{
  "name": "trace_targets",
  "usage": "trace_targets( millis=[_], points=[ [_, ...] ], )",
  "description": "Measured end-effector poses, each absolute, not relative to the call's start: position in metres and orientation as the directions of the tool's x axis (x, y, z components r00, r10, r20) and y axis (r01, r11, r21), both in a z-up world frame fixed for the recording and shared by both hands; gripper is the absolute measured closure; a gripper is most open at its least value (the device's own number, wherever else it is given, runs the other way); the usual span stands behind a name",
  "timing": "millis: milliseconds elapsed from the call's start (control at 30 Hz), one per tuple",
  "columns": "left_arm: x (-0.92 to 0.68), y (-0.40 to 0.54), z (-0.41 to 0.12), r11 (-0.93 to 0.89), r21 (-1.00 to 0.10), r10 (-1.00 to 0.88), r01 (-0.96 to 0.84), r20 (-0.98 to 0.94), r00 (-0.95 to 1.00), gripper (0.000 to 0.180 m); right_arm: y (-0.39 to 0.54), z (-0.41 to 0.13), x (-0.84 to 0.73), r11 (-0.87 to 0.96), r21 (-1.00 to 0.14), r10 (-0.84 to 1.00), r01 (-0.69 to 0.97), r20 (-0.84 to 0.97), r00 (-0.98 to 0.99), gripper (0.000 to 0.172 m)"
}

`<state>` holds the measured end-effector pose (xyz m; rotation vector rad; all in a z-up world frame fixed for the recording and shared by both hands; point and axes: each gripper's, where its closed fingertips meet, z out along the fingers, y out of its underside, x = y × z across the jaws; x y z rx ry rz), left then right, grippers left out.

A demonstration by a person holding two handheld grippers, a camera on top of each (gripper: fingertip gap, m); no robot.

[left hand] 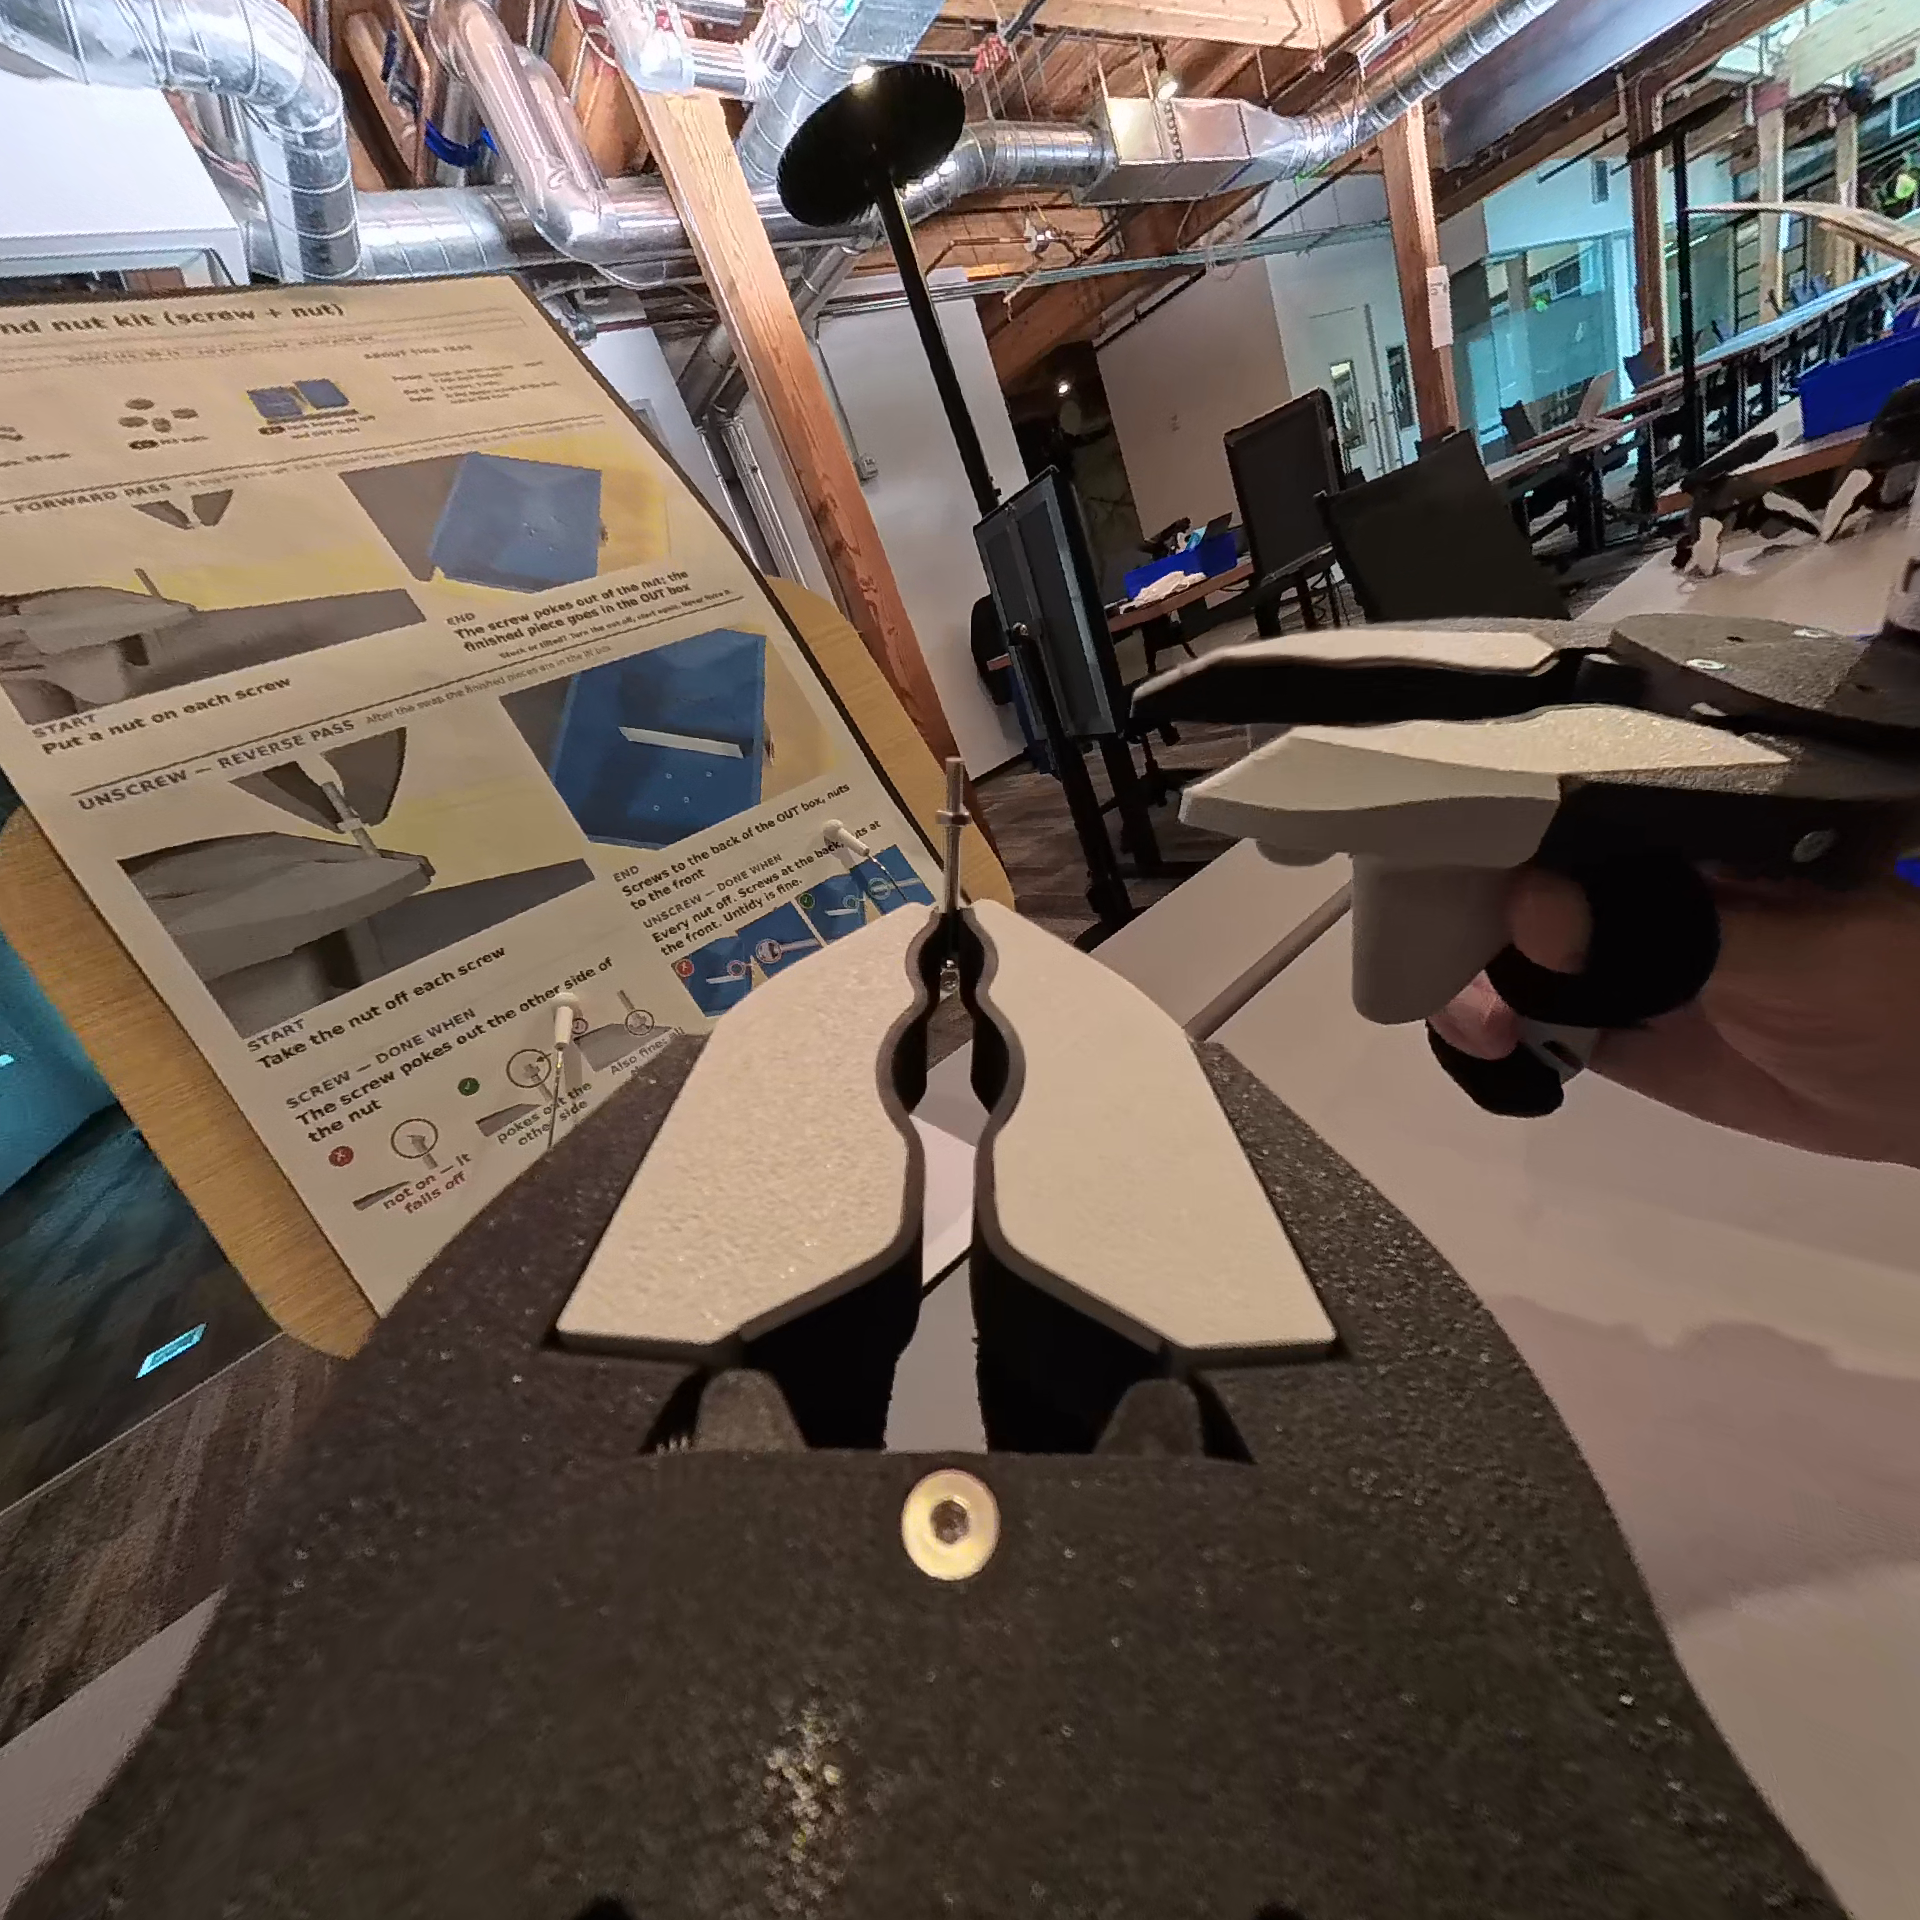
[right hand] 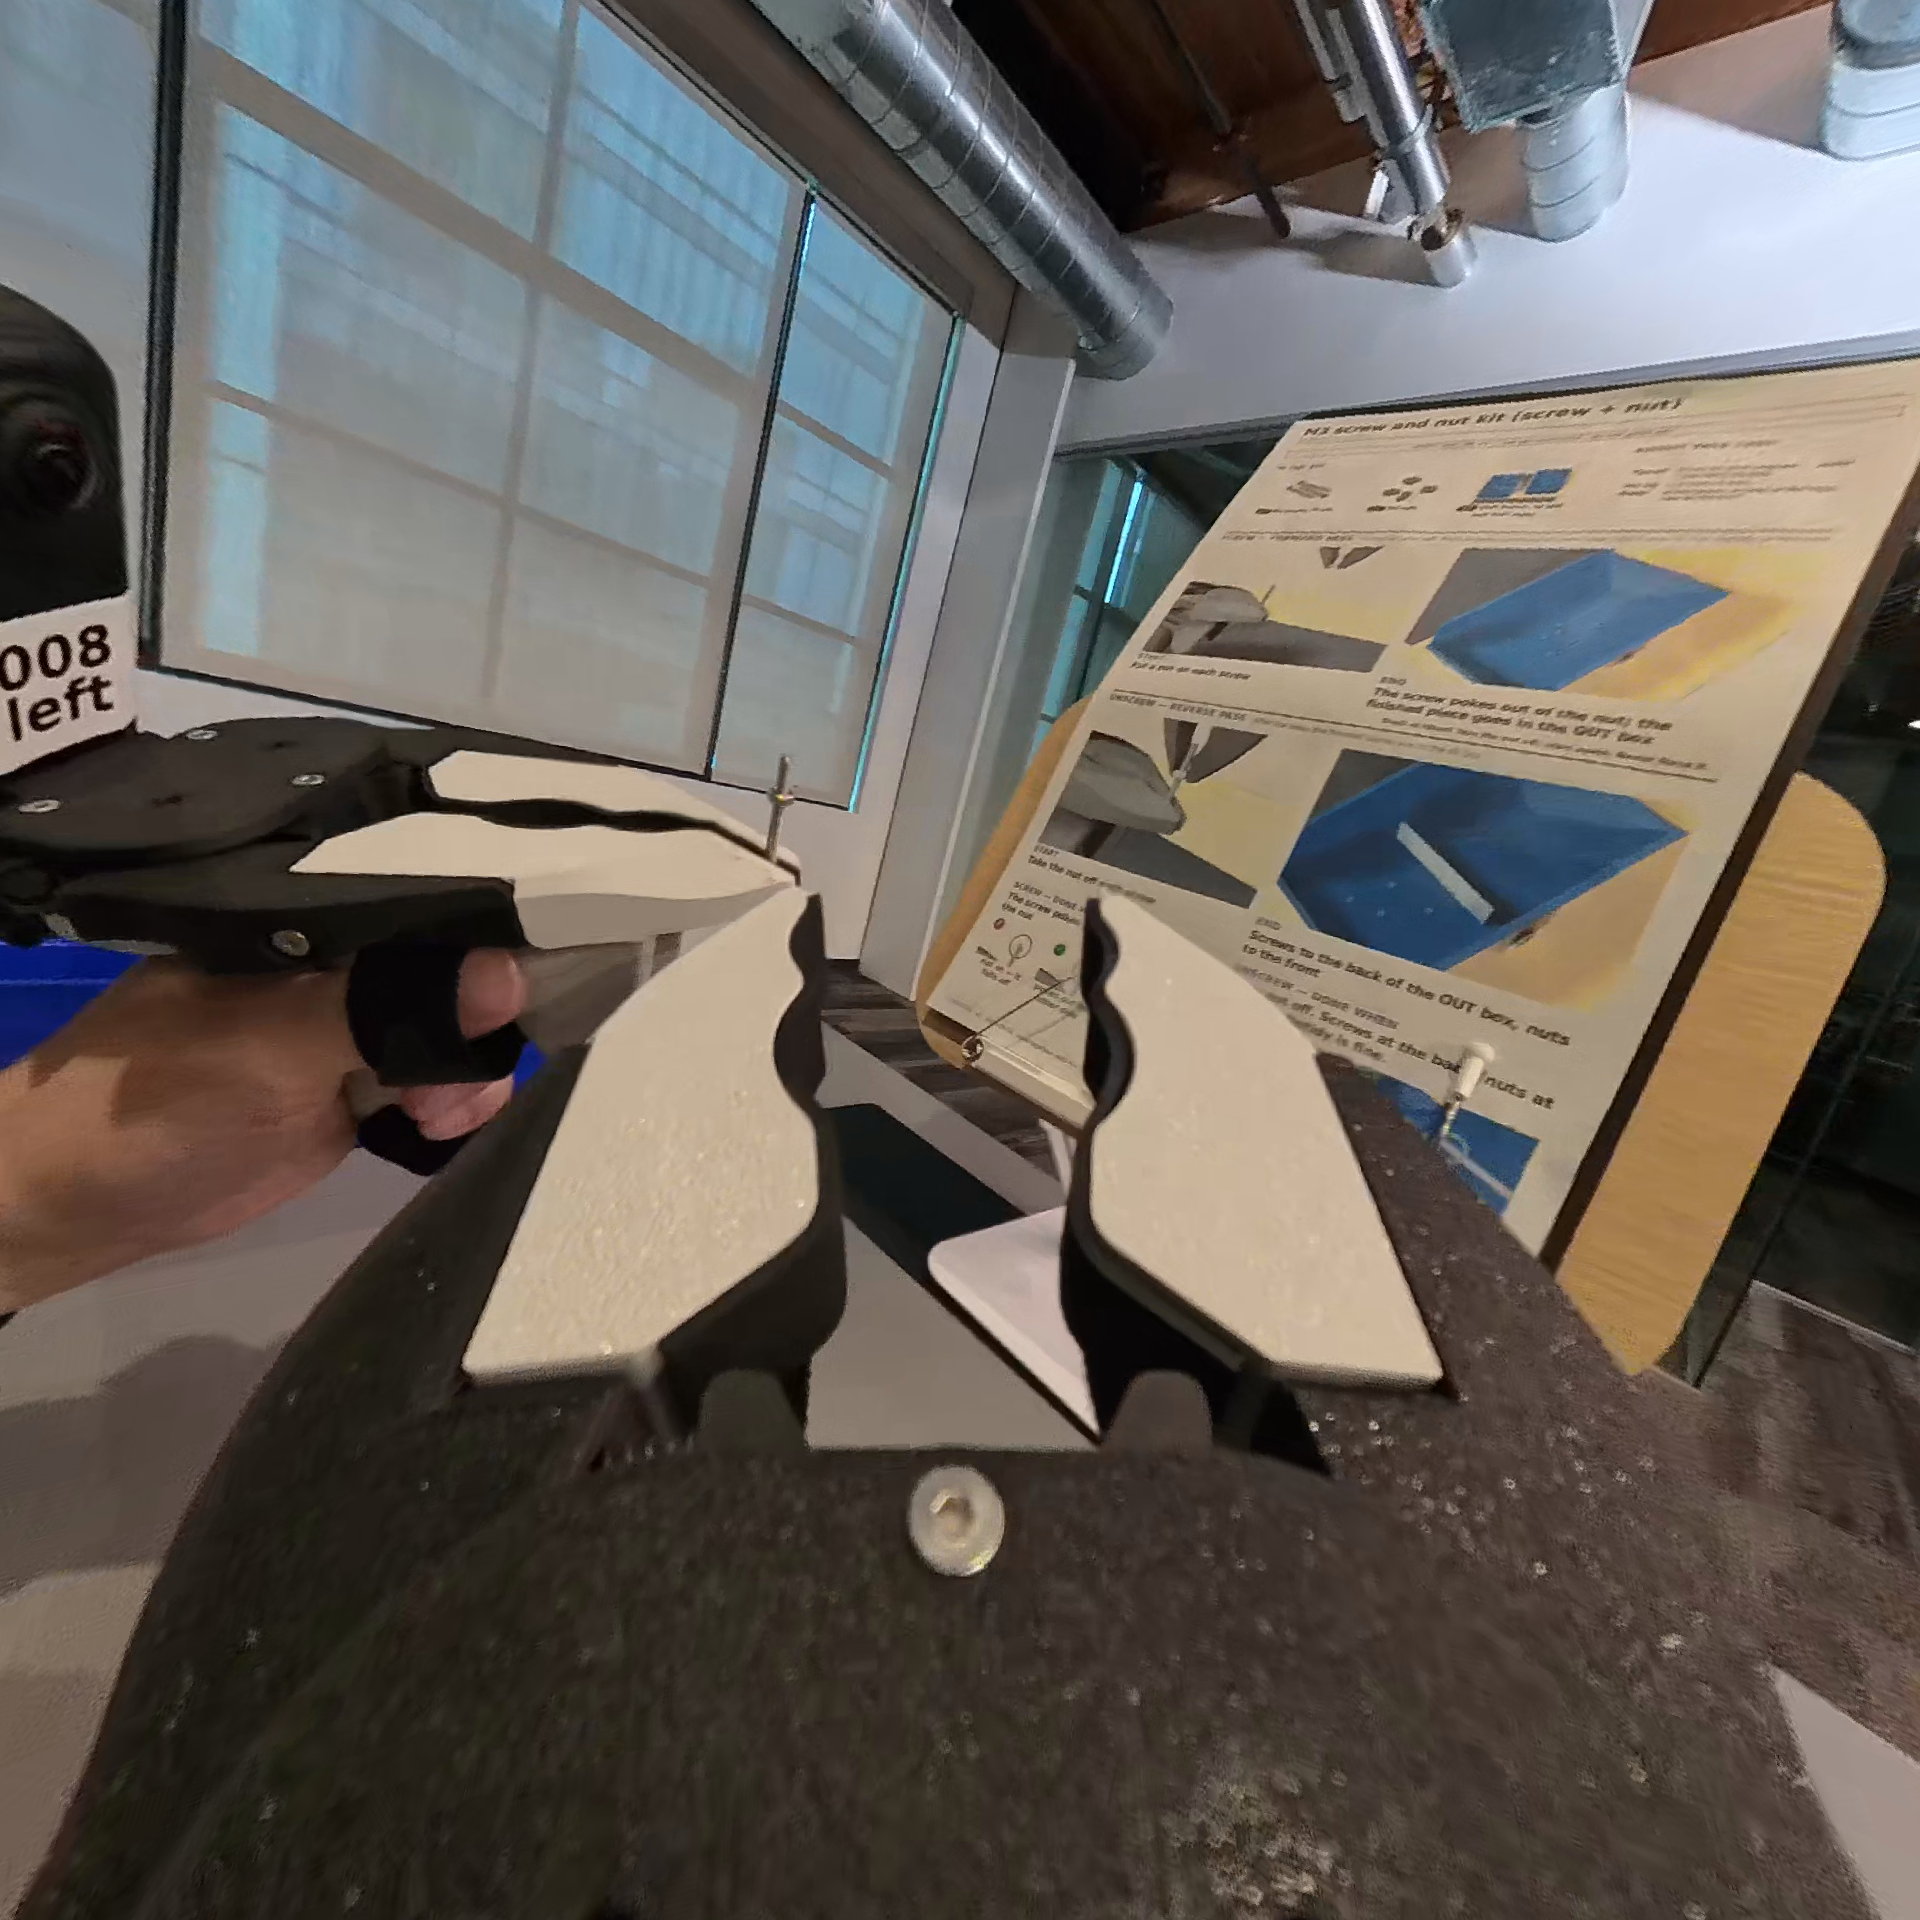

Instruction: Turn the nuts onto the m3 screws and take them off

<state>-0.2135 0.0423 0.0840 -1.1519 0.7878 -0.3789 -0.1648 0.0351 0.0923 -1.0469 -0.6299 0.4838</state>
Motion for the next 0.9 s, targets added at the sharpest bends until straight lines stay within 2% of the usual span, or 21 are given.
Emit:
trace_targets(
  millis=[400, 900],
  points=[
    [-0.205, 0.038, 0.079, 0.393, -0.910, -0.660, -0.132, -0.379, 0.649, 0.178, 0.022, 0.100, -0.181, 0.334, -0.924, 0.767, -0.186, 0.152, 0.623, 0.136],
    [-0.185, 0.021, 0.075, 0.410, -0.901, -0.721, -0.141, -0.414, 0.556, 0.178, 0.009, 0.093, -0.203, 0.306, -0.938, 0.833, -0.163, 0.181, 0.523, 0.138]
  ],
)
